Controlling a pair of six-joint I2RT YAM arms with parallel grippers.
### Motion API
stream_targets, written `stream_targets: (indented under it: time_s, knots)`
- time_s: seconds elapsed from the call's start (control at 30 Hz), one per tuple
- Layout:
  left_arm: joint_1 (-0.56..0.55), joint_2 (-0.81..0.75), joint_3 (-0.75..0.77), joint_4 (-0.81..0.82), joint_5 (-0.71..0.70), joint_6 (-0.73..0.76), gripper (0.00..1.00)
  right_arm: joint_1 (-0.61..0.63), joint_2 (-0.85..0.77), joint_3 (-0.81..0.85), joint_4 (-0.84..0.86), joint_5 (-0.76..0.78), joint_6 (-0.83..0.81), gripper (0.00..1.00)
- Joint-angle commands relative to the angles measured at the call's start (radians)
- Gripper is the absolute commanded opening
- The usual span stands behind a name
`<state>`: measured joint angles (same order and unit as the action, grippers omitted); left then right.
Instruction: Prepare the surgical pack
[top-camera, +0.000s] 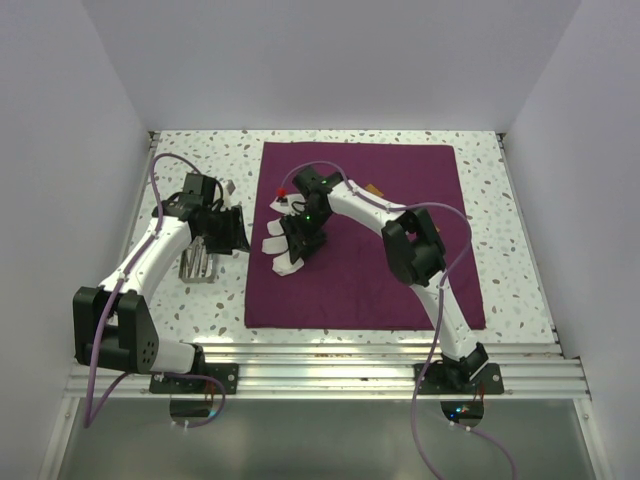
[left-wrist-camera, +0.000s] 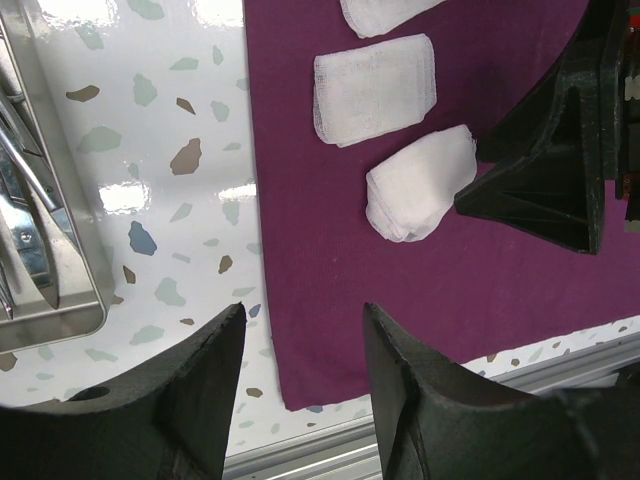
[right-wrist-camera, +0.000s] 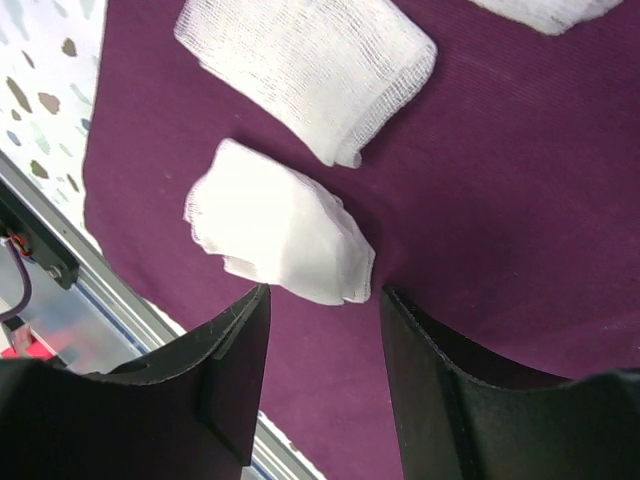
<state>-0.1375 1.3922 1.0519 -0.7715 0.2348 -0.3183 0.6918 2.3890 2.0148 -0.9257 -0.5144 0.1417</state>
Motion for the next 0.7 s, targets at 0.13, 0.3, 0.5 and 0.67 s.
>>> stream_targets:
  time_s: [0.13,0.3,0.5,0.67]
  knots:
    - [0.007,-0.01,0.016,0.028,0.021,0.019,0.55,-0.012,-0.044,-0.014,-0.015,0.002,-0.01,0.53]
    - [0.007,-0.009,0.02,0.029,0.024,0.016,0.55,-0.006,-0.024,-0.025,0.001,-0.03,-0.005,0.53]
    - [0.007,-0.009,0.019,0.028,0.026,0.018,0.55,0.003,-0.019,-0.062,0.056,-0.068,0.027,0.51]
    - [0.007,-0.01,0.016,0.028,0.026,0.018,0.55,0.014,-0.004,-0.062,0.067,-0.078,0.044,0.49]
